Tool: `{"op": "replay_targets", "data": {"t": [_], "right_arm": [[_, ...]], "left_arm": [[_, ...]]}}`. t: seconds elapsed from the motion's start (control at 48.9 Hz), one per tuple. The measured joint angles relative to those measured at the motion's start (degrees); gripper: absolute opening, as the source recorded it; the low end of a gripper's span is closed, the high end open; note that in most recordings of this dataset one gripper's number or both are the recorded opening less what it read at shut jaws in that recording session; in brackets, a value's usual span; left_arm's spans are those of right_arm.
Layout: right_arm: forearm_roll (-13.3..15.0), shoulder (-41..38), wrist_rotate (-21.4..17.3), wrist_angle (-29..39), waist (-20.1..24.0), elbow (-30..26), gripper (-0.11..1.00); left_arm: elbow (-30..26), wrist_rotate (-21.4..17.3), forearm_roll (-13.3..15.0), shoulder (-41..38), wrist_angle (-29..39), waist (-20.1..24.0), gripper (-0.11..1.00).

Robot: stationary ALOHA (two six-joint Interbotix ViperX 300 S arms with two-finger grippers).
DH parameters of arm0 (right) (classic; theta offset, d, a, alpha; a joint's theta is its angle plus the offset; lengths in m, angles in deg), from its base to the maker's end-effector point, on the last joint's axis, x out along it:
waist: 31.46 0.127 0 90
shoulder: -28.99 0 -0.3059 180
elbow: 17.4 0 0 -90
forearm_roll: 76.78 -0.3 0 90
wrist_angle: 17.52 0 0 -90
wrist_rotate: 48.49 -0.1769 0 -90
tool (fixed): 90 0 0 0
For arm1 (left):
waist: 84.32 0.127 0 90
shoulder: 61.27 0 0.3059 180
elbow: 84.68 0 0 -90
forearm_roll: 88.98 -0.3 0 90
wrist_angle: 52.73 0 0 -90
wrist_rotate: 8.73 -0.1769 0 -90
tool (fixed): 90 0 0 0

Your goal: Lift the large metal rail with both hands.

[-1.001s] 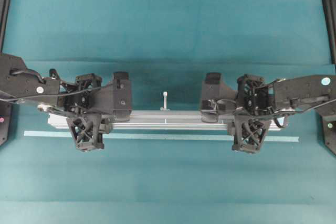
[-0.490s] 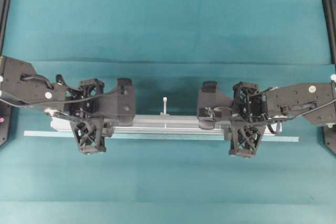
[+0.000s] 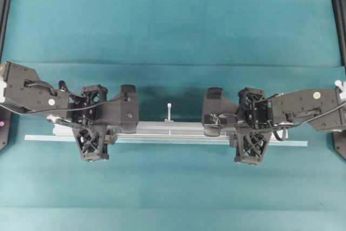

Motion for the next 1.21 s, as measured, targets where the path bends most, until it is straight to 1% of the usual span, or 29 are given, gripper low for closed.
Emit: {"op": "replay_targets", "data": {"t": [0.225,0.552,0.797,1.206], "right_arm": [[0.2,-0.5,0.0,0.0,-0.4,0.2,0.4],[0.4,-0.6,0.2,-0.8,-2.0,0.3,0.4],[0.3,-0.6,0.1,-1.2,-2.1,0.5,0.4],[-0.4,-0.4,0.1,-1.8,-2.1,1.5,0.4]], "left_arm": [[0.3,0.0,0.0,-0.4,-1.9,0.2,0.37],[1.2,0.0,0.0,-0.6,-3.0,0.7,0.37],[1.5,-0.6,0.0,-0.6,-3.2,1.1,0.37],[1.5,-0.4,0.0,-0.7,-3.7,1.1,0.37]]}}
